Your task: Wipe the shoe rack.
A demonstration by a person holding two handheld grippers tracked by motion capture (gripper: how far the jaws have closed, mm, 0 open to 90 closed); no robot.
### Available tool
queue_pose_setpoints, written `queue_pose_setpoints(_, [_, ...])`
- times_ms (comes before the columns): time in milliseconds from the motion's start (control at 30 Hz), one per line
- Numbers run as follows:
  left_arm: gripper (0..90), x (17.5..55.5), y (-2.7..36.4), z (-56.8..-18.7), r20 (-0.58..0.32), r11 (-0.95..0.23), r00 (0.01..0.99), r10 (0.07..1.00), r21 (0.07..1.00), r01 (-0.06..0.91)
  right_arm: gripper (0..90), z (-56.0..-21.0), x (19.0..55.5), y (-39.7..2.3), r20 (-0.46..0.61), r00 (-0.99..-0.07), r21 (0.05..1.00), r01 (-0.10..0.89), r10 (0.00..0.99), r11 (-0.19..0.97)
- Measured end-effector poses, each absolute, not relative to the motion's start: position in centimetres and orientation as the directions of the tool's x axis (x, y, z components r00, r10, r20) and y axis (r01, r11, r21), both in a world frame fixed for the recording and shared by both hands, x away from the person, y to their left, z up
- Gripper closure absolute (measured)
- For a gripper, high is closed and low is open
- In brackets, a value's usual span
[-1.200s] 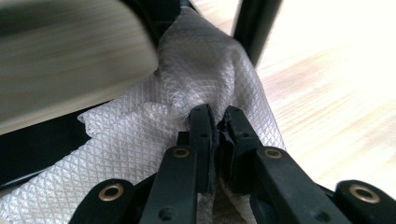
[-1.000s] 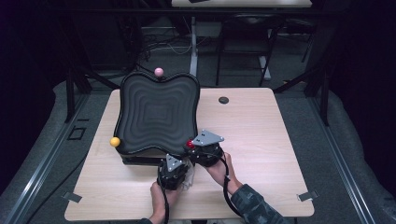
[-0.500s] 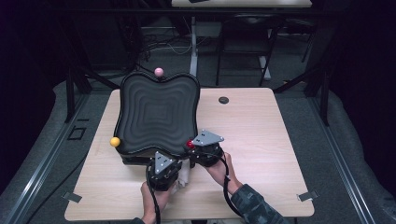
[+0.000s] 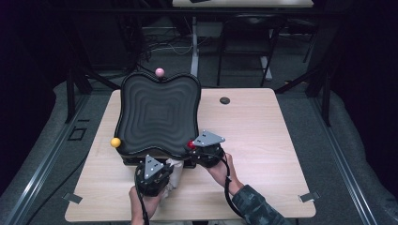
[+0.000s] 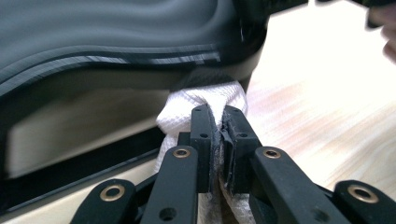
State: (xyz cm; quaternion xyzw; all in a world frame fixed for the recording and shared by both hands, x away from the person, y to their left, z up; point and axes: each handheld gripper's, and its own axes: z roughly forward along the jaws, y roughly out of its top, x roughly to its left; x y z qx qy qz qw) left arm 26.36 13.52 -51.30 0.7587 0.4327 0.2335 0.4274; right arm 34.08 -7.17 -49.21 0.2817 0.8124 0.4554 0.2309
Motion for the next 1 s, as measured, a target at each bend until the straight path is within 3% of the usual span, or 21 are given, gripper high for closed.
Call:
queue_pose_setpoints(267, [83.7,27.1,16.2,-49.8,-0.003,-0.186,0.423,0.906,0.895,0.404,60.3,-49.2,34.1,-7.1,-0.116,-0.735,0.872,0.246,0.668,0.423])
queue_pose_setpoints(533, [83.7,28.6,19.8,-50.1,-0.010,-0.135,0.314,0.949,0.889,0.437,60.3,-49.3,34.1,-7.1,-0.121,-0.733,0.875,0.240,0.670,0.420])
queue_pose_setpoints(1000, [83.7,27.7,24.0,-49.9,0.000,-0.127,0.259,0.966,0.871,0.474,60.4,-49.3,33.9,-6.9,-0.133,-0.721,0.873,0.239,0.680,0.425])
